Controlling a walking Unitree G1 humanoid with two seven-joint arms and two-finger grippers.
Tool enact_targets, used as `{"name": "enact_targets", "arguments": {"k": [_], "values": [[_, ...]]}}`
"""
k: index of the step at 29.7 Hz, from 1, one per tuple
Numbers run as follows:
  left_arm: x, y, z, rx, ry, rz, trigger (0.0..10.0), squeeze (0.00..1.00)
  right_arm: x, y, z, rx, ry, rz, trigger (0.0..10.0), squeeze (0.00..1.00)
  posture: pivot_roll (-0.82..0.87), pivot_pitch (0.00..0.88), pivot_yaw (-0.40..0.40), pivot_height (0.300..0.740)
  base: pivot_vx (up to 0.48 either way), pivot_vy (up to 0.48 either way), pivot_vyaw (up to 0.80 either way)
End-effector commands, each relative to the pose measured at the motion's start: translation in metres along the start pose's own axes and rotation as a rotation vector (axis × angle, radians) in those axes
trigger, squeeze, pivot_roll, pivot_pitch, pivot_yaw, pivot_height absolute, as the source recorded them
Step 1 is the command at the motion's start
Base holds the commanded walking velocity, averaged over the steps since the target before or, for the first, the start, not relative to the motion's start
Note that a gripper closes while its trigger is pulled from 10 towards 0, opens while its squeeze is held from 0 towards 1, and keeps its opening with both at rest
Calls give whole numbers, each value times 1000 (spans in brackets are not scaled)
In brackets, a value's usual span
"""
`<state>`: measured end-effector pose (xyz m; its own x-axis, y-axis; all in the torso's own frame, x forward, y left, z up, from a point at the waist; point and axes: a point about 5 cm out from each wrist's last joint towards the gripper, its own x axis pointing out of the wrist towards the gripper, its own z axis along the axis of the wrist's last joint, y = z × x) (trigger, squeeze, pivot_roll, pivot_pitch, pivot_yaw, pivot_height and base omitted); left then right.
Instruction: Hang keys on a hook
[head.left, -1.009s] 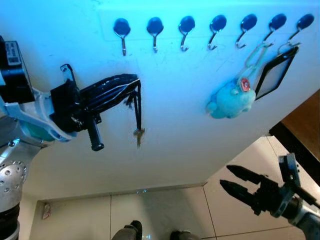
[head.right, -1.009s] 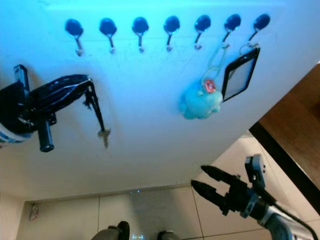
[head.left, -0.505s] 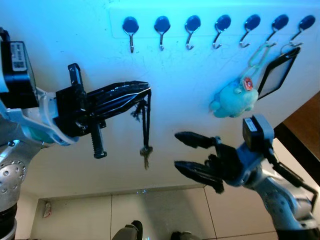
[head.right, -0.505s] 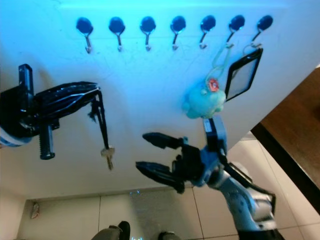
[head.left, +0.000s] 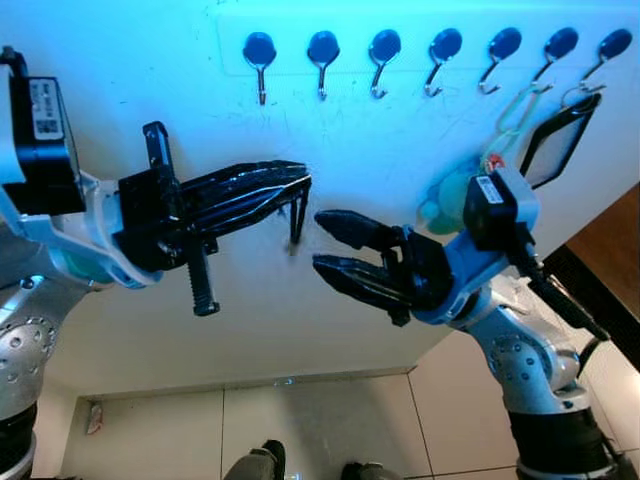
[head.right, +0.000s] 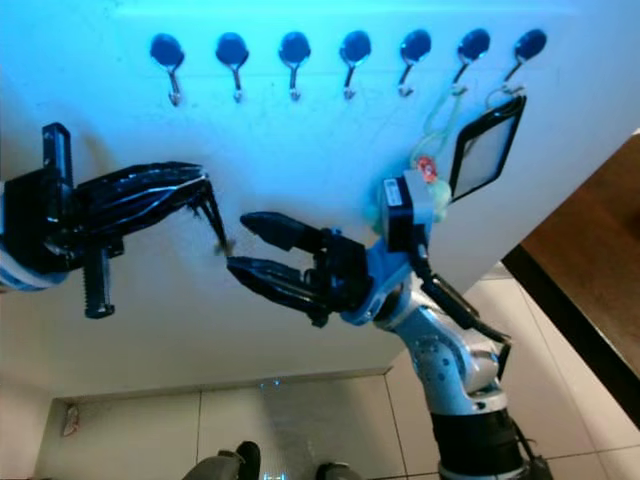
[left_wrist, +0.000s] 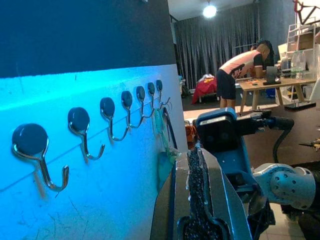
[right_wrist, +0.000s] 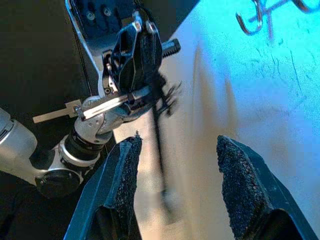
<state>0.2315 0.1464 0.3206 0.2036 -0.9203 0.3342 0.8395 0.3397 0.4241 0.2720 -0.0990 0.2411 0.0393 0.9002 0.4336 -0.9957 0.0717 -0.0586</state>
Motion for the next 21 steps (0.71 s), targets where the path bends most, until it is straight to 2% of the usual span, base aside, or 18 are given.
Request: {"name": "enact_targets", "arguments": {"k": [1,2,3,4,5,6,11,12,13,14,21], "values": [[3,-2,2,11,7,-23,10000,0,3,-1,3,-8,-12,10,6941,0,17,94,56,740,0,0,0],[3,-2,2,11,7,-23,10000,0,3,-1,3,-8,-12,10,6941,0,17,94,56,740,0,0,0],[4,-2,2,10,5,-25,10000,0,4,-2,5,-12,-18,12,4627,0,17,94,56,740,0,0,0],[4,-2,2,10,5,-25,10000,0,4,-2,5,-12,-18,12,4627,0,17,94,56,740,0,0,0],[5,-3,2,10,3,-27,10000,0,6,-1,6,-8,-24,30,431,0,18,93,57,740,0,0,0],[5,-3,2,11,3,-28,10000,0,7,0,6,0,-23,49,0,0,18,93,57,740,0,0,0],[5,-3,2,12,5,-30,10000,0,8,6,3,25,0,107,0,0,21,92,58,740,0,0,0],[5,-3,3,12,5,-31,10000,0,8,8,2,41,7,131,4000,0,21,92,58,740,0,0,0],[5,-3,3,12,5,-31,10000,0,8,8,2,41,7,131,4000,0,21,92,58,740,0,0,0],[5,-3,3,12,6,-31,10000,0,8,10,2,56,12,150,10000,0,21,92,58,740,0,0,0],[5,-3,3,13,5,-29,10000,0,5,9,4,61,16,158,10000,0,25,94,55,740,0,0,0]]}}
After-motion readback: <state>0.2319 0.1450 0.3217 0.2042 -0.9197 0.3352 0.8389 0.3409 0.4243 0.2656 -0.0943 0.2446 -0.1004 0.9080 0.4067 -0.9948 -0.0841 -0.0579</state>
